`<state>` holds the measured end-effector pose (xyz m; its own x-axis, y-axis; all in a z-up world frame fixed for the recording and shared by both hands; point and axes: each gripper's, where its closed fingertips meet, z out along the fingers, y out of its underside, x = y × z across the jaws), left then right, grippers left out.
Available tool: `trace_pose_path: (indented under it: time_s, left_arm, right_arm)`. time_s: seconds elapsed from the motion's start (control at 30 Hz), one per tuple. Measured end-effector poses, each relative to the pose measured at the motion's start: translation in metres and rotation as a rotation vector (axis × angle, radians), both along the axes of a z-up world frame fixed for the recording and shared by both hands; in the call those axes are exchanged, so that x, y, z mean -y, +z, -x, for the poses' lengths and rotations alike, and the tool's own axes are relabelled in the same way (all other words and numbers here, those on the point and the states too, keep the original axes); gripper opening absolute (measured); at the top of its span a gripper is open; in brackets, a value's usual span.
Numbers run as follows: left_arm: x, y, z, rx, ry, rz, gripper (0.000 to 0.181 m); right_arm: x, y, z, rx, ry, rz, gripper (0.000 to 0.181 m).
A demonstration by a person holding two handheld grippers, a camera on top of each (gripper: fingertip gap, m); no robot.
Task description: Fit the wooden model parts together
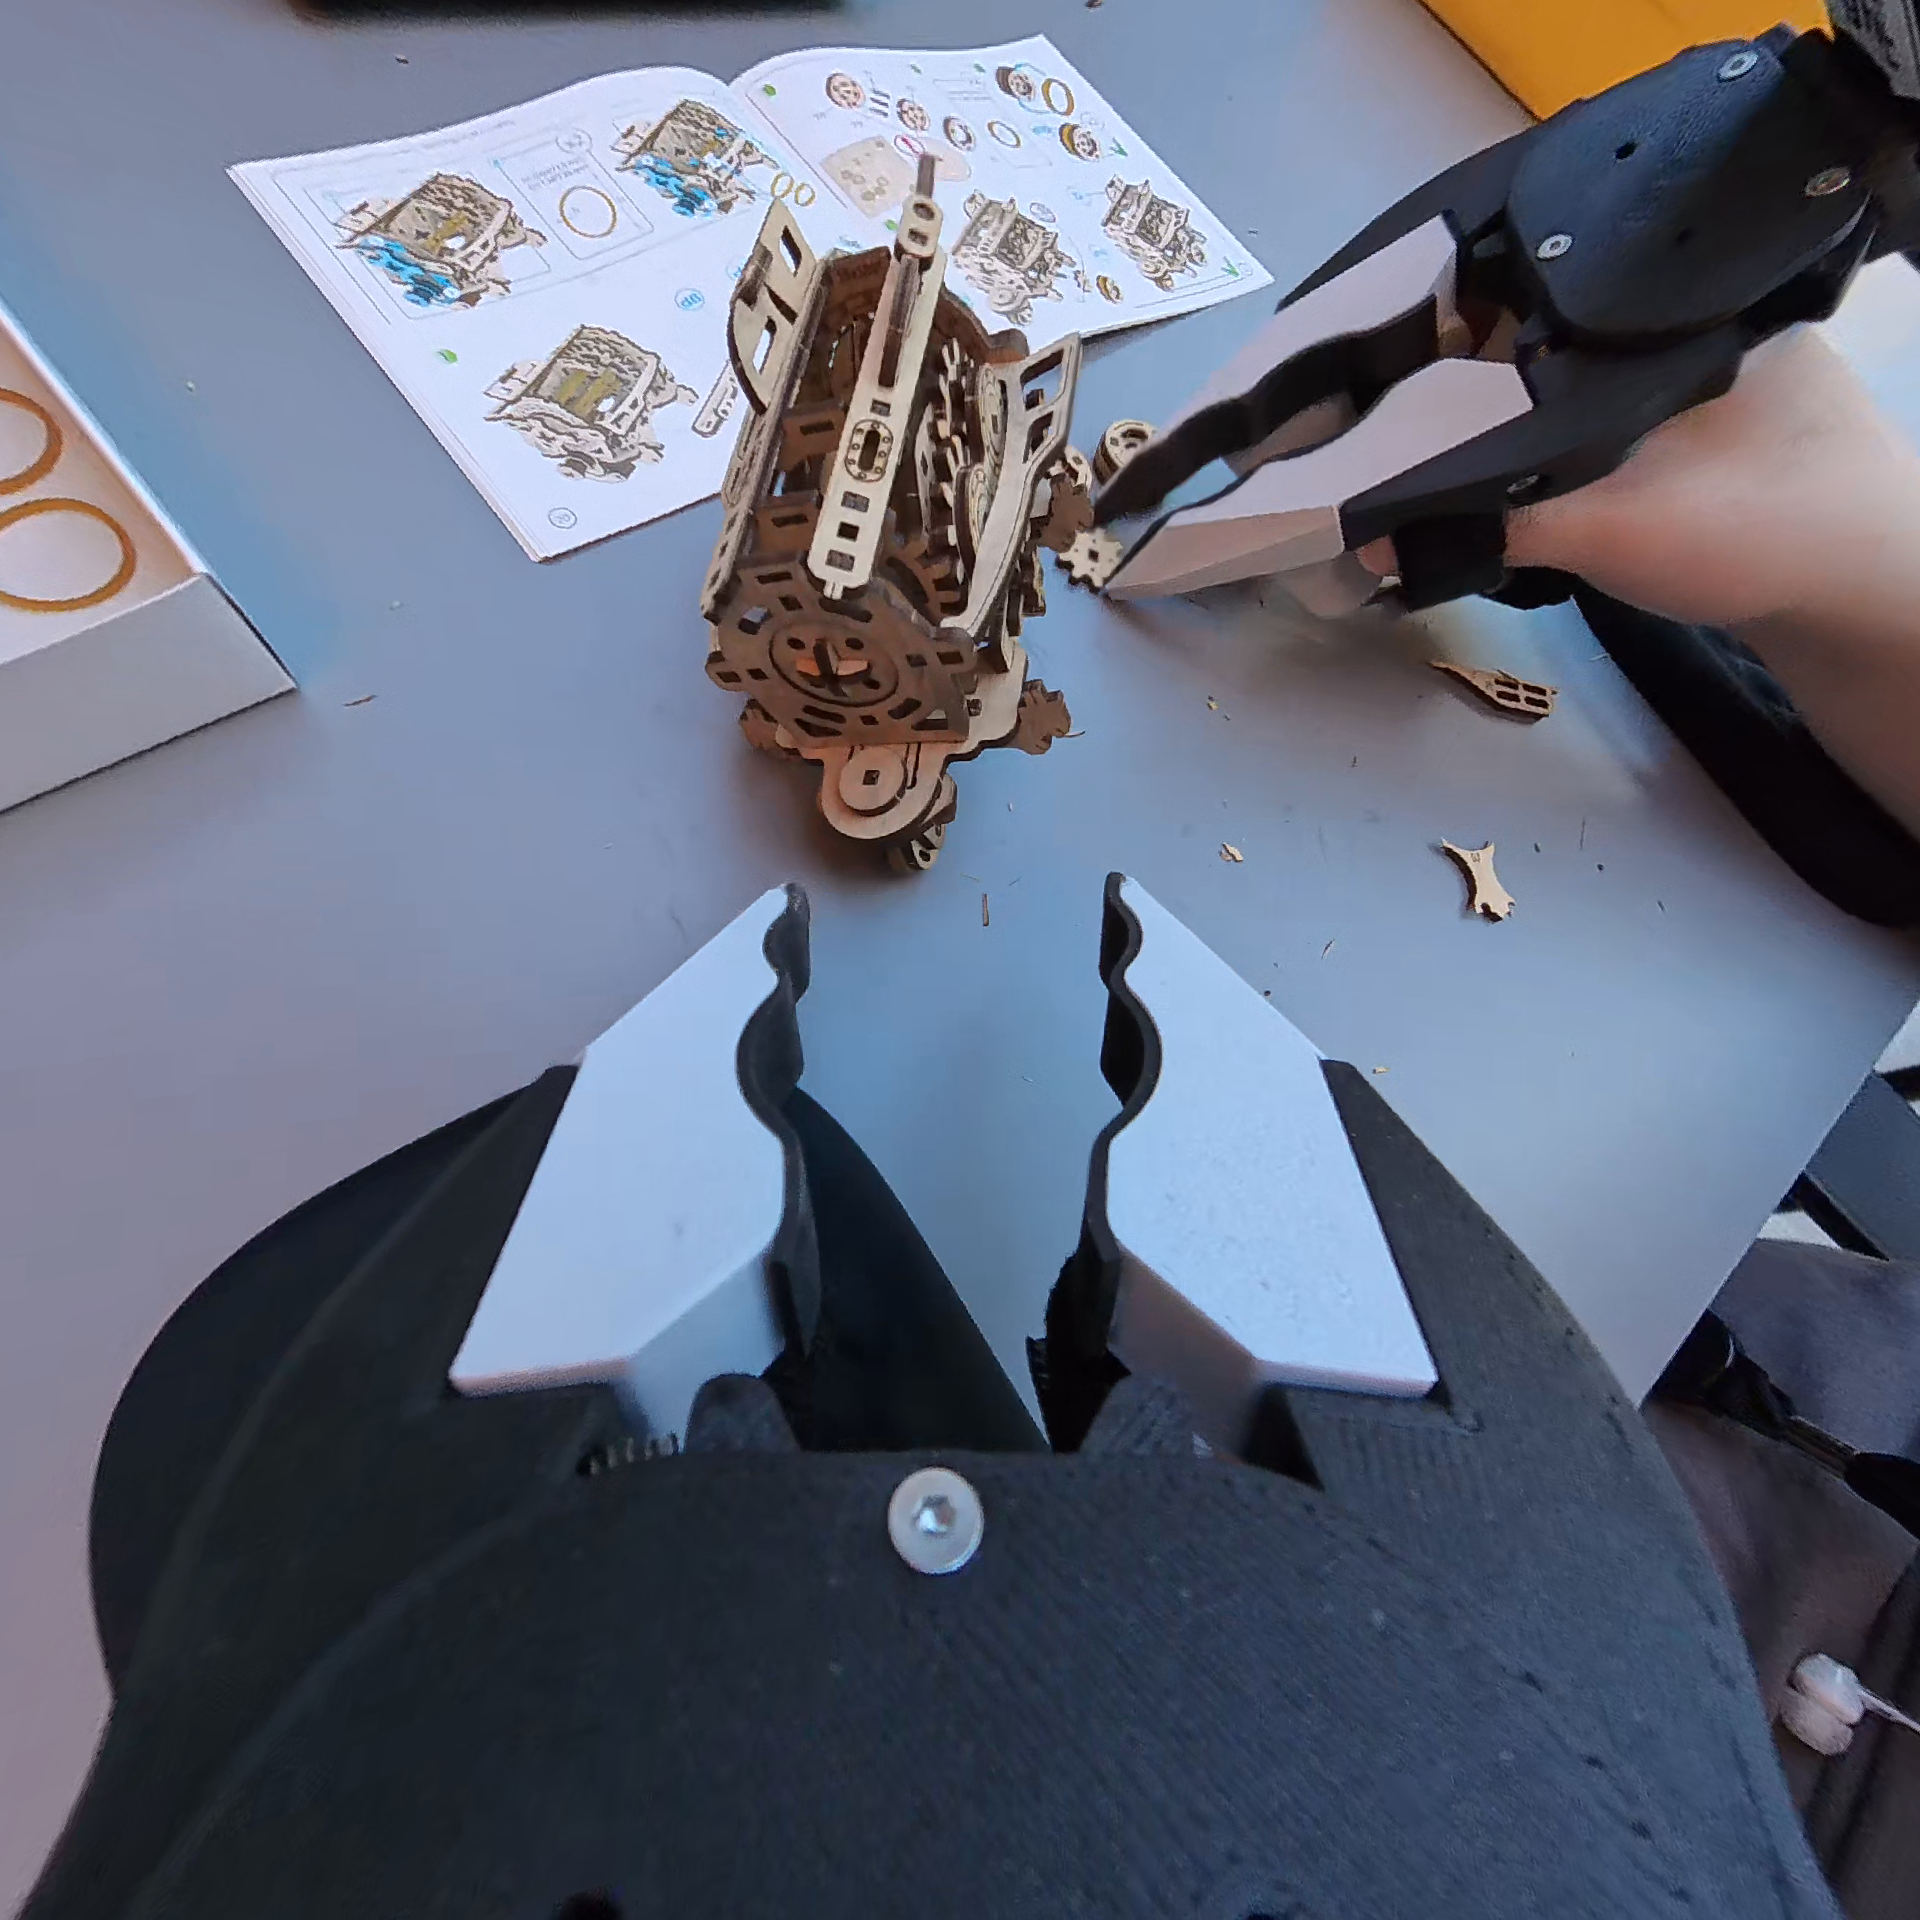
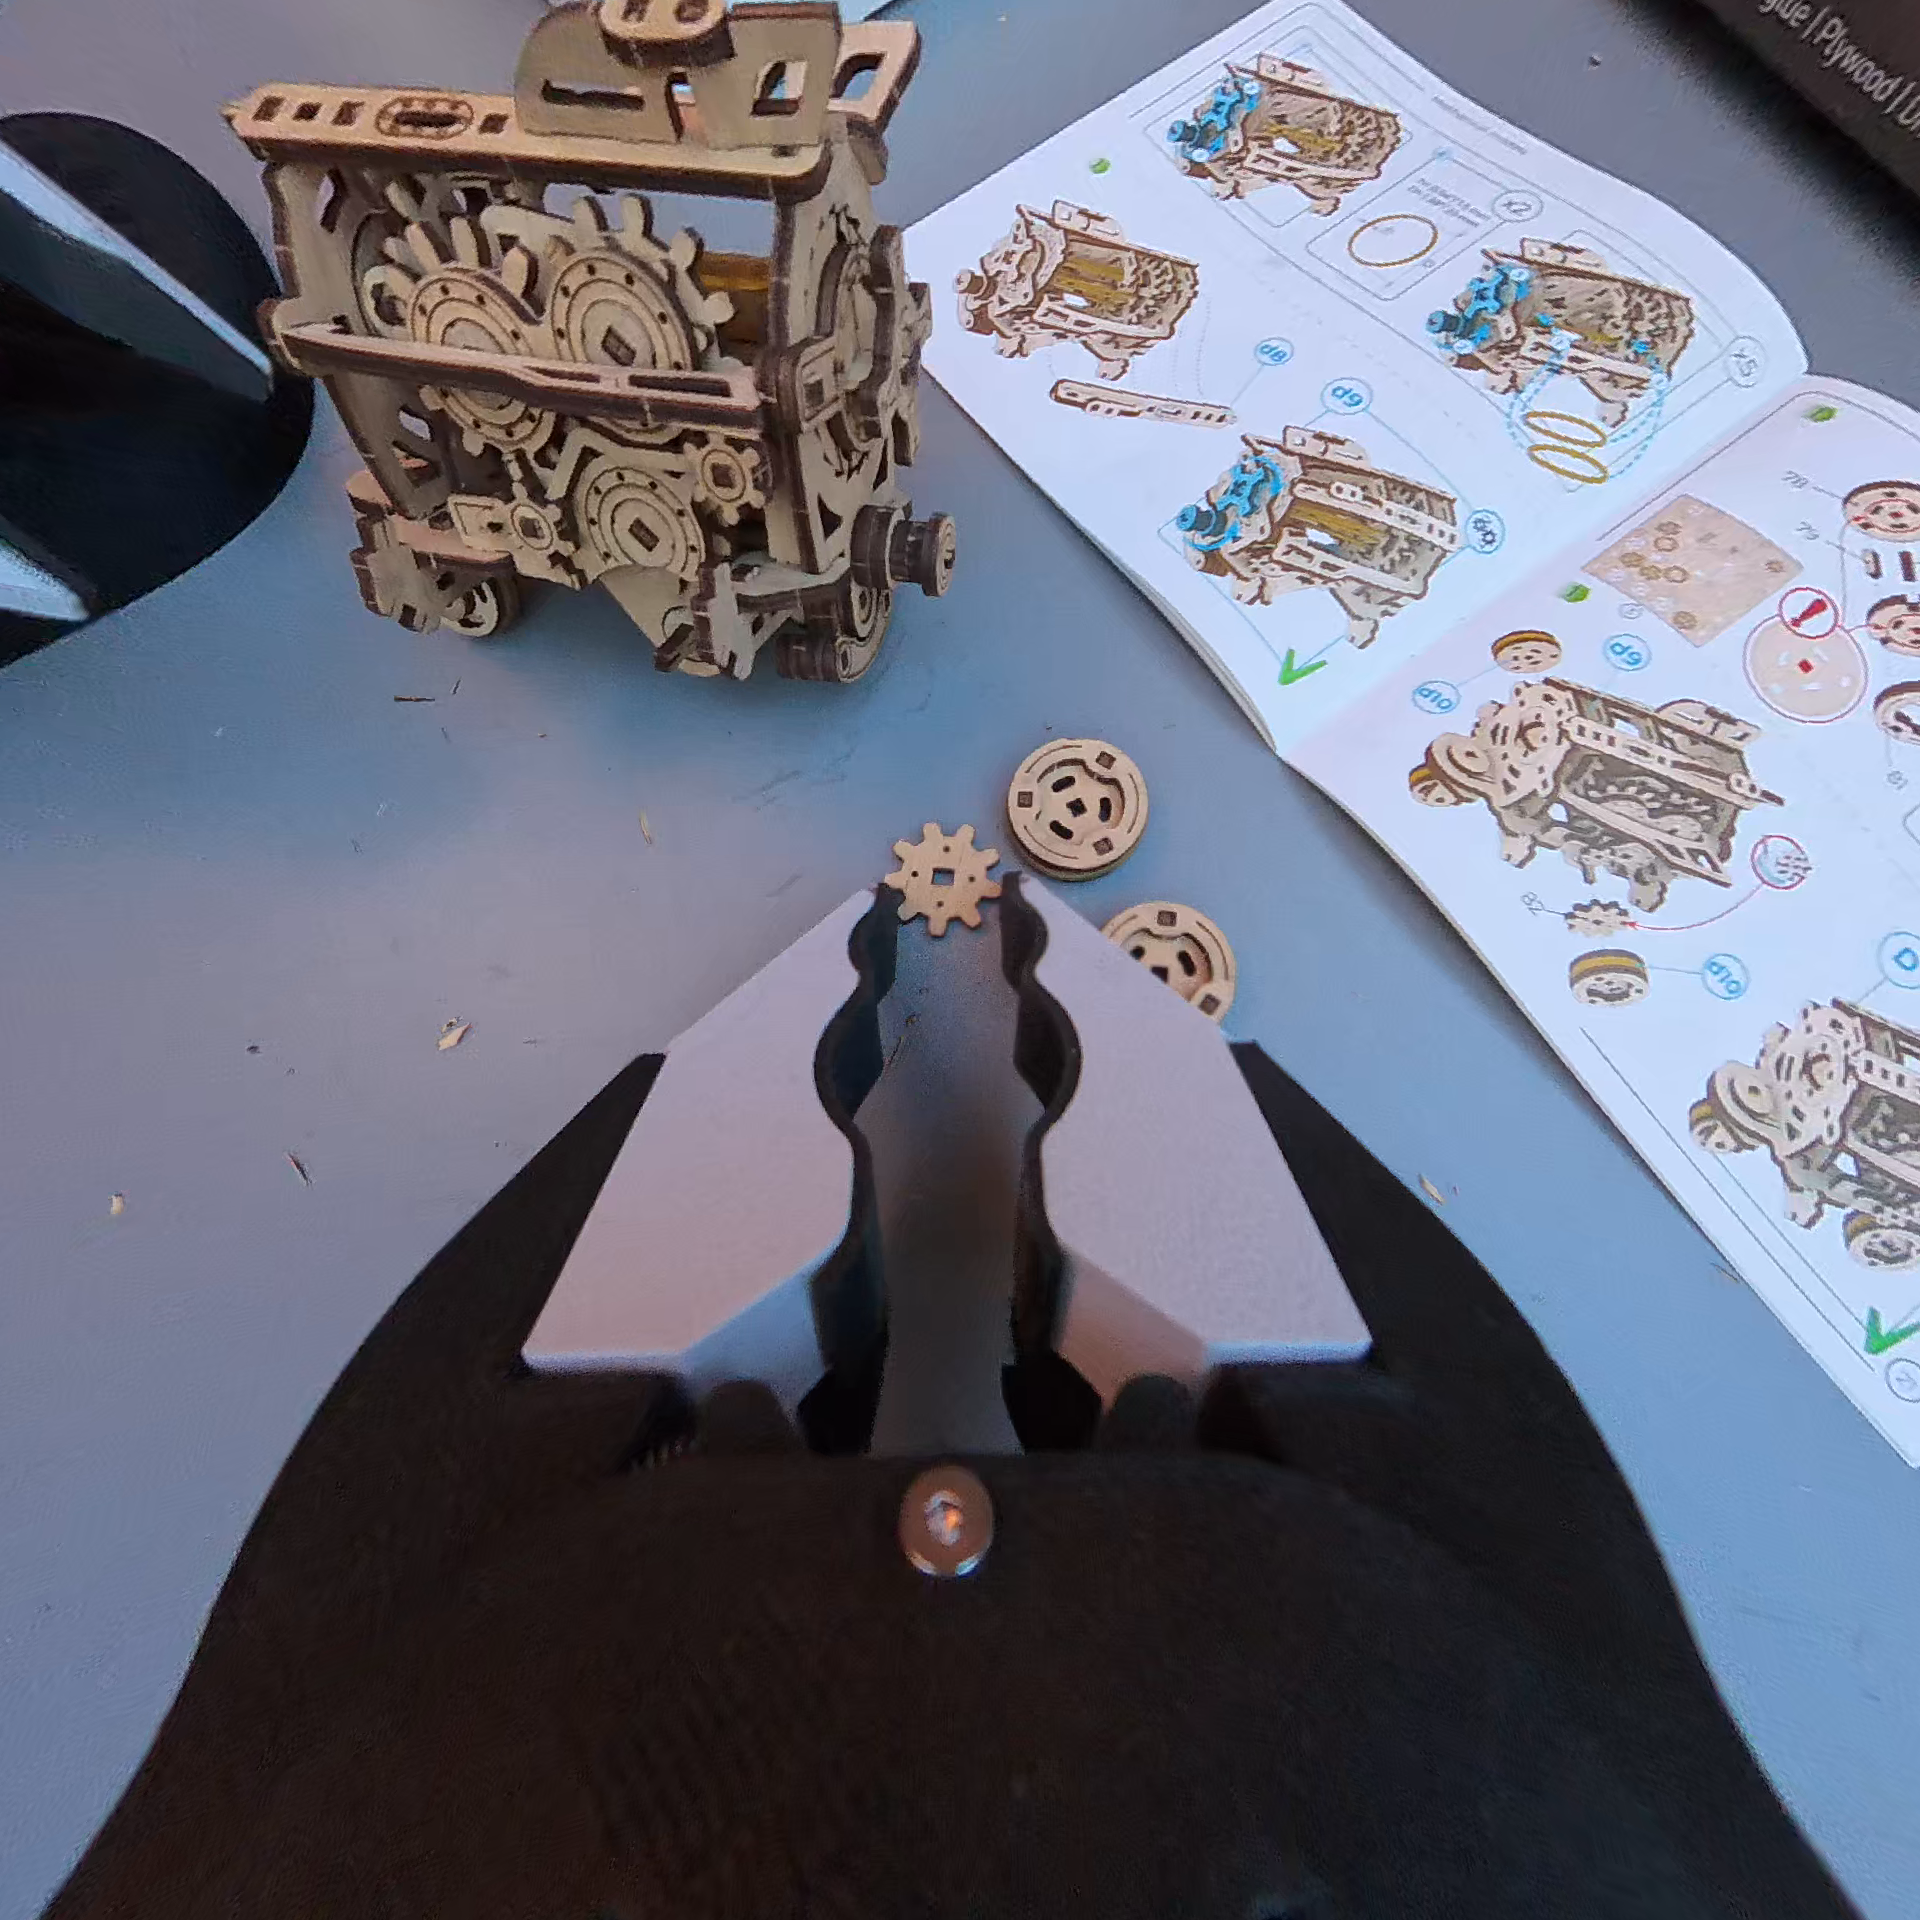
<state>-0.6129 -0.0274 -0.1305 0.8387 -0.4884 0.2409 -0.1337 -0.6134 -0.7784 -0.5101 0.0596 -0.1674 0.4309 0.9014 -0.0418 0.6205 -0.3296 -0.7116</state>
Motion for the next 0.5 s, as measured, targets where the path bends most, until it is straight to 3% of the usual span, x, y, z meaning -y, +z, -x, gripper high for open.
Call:
trace_pose_path:
  time_s: [0.03, 0.17, 0.33, 0.4, 0.5]
  left_arm:
    - [0.002, 0.003, 0.000, 0.003, 0.006, -0.009, 0.055]
    - [0.015, 0.019, -0.012, 0.101, -0.016, -0.047, 0.049]
    - [0.034, 0.044, -0.048, 0.346, -0.117, -0.047, 0.040]
    - [0.039, 0.051, -0.063, 0.438, -0.170, -0.022, 0.033]
    - [0.045, 0.056, -0.082, 0.521, -0.250, 0.018, 0.026]
  right_arm:
    - [0.001, 0.000, 0.000, 0.007, 0.011, -0.009, 0.019]
    - [0.021, 0.010, 0.004, -0.001, 0.154, -0.116, 0.019]
    - [0.089, 0.075, 0.018, -0.185, 0.518, -0.463, 0.019]
    - [0.102, 0.085, 0.017, -0.155, 0.571, -0.601, 0.019]
    - [0.117, 0.094, 0.017, -0.175, 0.627, -0.666, 0.019]
